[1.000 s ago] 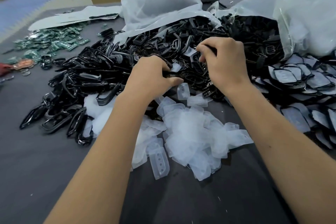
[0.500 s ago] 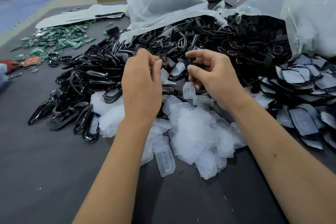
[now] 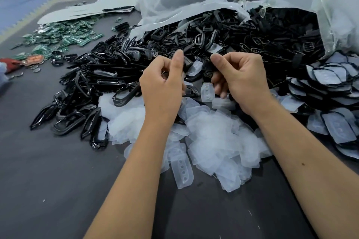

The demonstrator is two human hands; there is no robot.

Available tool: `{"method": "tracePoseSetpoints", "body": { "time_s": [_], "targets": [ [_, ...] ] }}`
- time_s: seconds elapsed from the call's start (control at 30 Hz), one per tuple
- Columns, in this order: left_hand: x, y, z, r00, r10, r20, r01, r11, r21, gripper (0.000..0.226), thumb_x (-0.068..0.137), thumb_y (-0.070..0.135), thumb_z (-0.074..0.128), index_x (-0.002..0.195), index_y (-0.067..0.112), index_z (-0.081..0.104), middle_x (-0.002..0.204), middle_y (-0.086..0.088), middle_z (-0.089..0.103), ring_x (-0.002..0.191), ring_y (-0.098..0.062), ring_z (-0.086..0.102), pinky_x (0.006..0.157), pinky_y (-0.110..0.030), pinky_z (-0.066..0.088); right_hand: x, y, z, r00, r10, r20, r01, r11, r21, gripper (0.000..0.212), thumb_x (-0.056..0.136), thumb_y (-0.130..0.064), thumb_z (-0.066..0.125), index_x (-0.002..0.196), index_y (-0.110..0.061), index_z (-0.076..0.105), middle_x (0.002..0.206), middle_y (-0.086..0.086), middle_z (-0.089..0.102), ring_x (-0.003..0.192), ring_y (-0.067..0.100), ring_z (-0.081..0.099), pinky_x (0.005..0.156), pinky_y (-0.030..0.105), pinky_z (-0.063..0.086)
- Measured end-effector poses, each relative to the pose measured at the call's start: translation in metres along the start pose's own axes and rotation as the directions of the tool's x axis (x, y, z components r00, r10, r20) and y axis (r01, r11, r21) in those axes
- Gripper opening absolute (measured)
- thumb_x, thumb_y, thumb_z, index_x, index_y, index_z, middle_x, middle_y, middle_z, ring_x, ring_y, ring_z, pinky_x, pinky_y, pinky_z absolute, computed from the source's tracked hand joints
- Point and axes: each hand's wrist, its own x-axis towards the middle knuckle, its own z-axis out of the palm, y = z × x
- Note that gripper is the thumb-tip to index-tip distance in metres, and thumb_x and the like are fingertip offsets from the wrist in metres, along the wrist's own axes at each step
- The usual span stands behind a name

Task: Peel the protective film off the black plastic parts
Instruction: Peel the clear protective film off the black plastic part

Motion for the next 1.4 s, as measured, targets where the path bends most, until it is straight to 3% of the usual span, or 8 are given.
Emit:
{"method": "tracePoseSetpoints", "body": {
  "time_s": [0.1, 0.2, 0.37, 0.53, 0.73, 1.0, 1.1, 1.4],
  "targets": [
    [0.003, -0.002, 0.003, 0.994, -0.108, 0.037, 0.112, 0.982, -0.152, 0.008, 0.096, 0.010, 0.070, 0.088, 0.010, 0.070, 0.077, -0.009, 0.065, 0.063, -0.017, 0.064, 0.057, -0.027, 0.058, 0.000, -0.002, 0.002, 0.999, 0.029, -0.035, -0.028, 0.999, 0.026, 0.026, 0.100, -0.023, 0.071, 0.080, -0.007, 0.066, 0.061, 0.005, 0.066, 0.042, 0.016, 0.057, 0.035, 0.022, 0.039],
    [0.003, -0.004, 0.001, 0.987, -0.139, 0.084, 0.153, 0.968, -0.200, 0.015, 0.090, -0.001, 0.073, 0.100, 0.009, 0.072, 0.091, -0.011, 0.072, 0.068, -0.013, 0.069, 0.062, -0.021, 0.058, 0.000, -0.003, 0.005, 1.000, 0.024, -0.013, -0.024, 0.998, 0.061, 0.011, 0.099, -0.012, 0.070, 0.089, -0.006, 0.071, 0.066, 0.004, 0.067, 0.050, 0.015, 0.059, 0.041, 0.022, 0.044],
    [0.004, -0.006, 0.000, 0.981, -0.175, 0.083, 0.190, 0.949, -0.250, 0.032, 0.087, 0.001, 0.078, 0.112, 0.012, 0.062, 0.093, -0.007, 0.079, 0.074, -0.015, 0.075, 0.062, -0.024, 0.057, -0.001, -0.006, 0.006, 0.998, 0.055, -0.005, -0.054, 0.994, 0.091, 0.015, 0.093, -0.011, 0.075, 0.082, -0.011, 0.066, 0.070, 0.007, 0.062, 0.058, 0.015, 0.059, 0.045, 0.024, 0.045],
    [0.006, -0.007, 0.002, 0.981, -0.184, 0.066, 0.195, 0.950, -0.243, 0.010, 0.090, 0.010, 0.078, 0.096, 0.014, 0.072, 0.079, -0.001, 0.077, 0.064, -0.010, 0.069, 0.059, -0.018, 0.051, -0.001, -0.008, 0.004, 0.996, 0.067, 0.066, -0.083, 0.954, 0.286, 0.023, 0.098, 0.000, 0.063, 0.081, -0.013, 0.053, 0.100, 0.016, 0.076, 0.095, 0.034, 0.077, 0.052, 0.024, 0.053],
    [0.007, -0.009, 0.002, 0.974, -0.213, 0.076, 0.226, 0.939, -0.260, 0.005, 0.093, 0.011, 0.074, 0.093, 0.015, 0.072, 0.073, 0.000, 0.074, 0.050, -0.013, 0.061, 0.052, -0.021, 0.050, 0.001, -0.005, 0.005, 0.996, 0.050, 0.069, -0.070, 0.944, 0.321, 0.014, 0.099, -0.003, 0.065, 0.093, -0.010, 0.055, 0.091, 0.014, 0.077, 0.078, 0.025, 0.074, 0.053, 0.021, 0.047],
    [0.007, -0.010, 0.003, 0.980, -0.158, 0.123, 0.172, 0.979, -0.111, 0.025, 0.089, 0.000, 0.071, 0.099, 0.022, 0.078, 0.065, -0.001, 0.071, 0.055, -0.011, 0.065, 0.080, -0.042, 0.062, 0.001, -0.001, 0.009, 0.994, -0.098, 0.049, 0.105, 0.980, -0.170, 0.018, 0.093, -0.005, 0.075, 0.107, -0.016, 0.078, 0.084, -0.006, 0.075, 0.073, 0.009, 0.069, 0.072, 0.027, 0.057],
    [0.006, -0.009, 0.004, 0.982, -0.137, 0.133, 0.145, 0.988, -0.053, 0.030, 0.089, -0.001, 0.066, 0.103, 0.022, 0.079, 0.063, 0.007, 0.067, 0.058, -0.011, 0.068, 0.080, -0.038, 0.062, -0.001, -0.001, 0.012, 0.987, -0.160, 0.020, 0.158, 0.933, -0.323, 0.009, 0.088, -0.012, 0.082, 0.095, -0.013, 0.078, 0.081, 0.001, 0.076, 0.075, 0.017, 0.074, 0.074, 0.039, 0.063],
    [0.007, -0.007, 0.002, 0.972, -0.118, 0.202, 0.125, 0.992, -0.019, 0.041, 0.085, -0.009, 0.054, 0.106, 0.015, 0.080, 0.067, 0.000, 0.070, 0.058, -0.007, 0.062, 0.058, -0.016, 0.048, -0.001, -0.005, 0.015, 0.953, -0.295, 0.071, 0.290, 0.816, -0.500, 0.007, 0.086, -0.011, 0.084, 0.090, -0.010, 0.078, 0.078, -0.006, 0.074, 0.071, 0.009, 0.070, 0.070, 0.025, 0.058]
  ]
}}
